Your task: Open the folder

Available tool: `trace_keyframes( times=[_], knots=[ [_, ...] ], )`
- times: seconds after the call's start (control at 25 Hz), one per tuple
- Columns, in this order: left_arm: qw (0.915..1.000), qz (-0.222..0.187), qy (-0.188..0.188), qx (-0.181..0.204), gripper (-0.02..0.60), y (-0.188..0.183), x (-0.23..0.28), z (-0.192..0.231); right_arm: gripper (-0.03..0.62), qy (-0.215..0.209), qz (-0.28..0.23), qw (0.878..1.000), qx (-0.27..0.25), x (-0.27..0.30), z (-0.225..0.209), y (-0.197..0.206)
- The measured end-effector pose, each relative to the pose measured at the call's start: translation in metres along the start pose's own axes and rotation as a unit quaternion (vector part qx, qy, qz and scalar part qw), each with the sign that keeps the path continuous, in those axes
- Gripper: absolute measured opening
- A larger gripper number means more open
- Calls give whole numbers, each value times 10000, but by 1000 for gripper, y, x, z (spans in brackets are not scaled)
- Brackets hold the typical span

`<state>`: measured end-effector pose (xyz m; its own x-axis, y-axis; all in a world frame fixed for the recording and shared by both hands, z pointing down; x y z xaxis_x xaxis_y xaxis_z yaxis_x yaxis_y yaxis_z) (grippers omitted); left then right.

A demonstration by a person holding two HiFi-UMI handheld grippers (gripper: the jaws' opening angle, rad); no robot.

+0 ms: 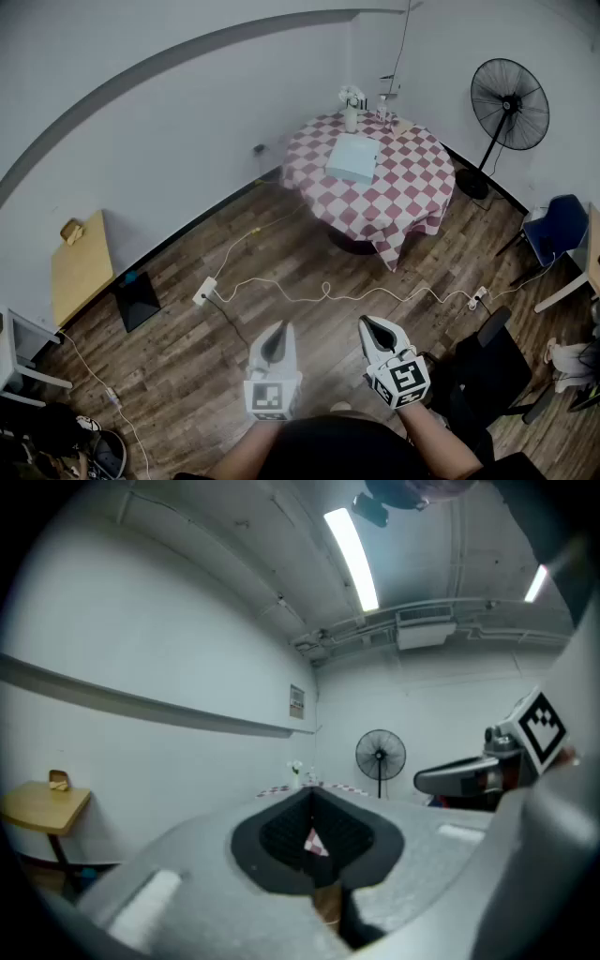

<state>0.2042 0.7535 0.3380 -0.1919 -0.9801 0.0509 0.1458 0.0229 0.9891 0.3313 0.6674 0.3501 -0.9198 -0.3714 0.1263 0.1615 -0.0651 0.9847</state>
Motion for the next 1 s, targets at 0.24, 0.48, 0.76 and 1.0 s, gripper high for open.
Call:
trace_keyframes(
  times=[0.24,0.48,0.76,1.0],
  knots=[
    [10000,-20,-44,-22,2,8,-6,-16,2,196,-76,9995,231,-16,-16,10],
    [9997,84,-212,114,3,17,2,-10,2,148,-43,9992,377,-6,-31,30],
    [9995,125,-305,26,3,19,33,23,2,159,-55,9993,333,36,-38,38],
    [9996,47,-283,3,3,13,104,98,2,338,18,9992,207,125,-61,32]
  ],
)
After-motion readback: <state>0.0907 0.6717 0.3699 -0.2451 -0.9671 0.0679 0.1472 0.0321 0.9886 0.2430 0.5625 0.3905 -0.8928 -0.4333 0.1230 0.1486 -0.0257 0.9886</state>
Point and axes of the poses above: the fingertips, and each gripper's own axes: x forward along the fingers, z to its left, y out of its underside, the point moved 1 cm from there along -x, backward along the fingers, and after that the axes turned 9 degrees about -x, right-handed, at the moved point
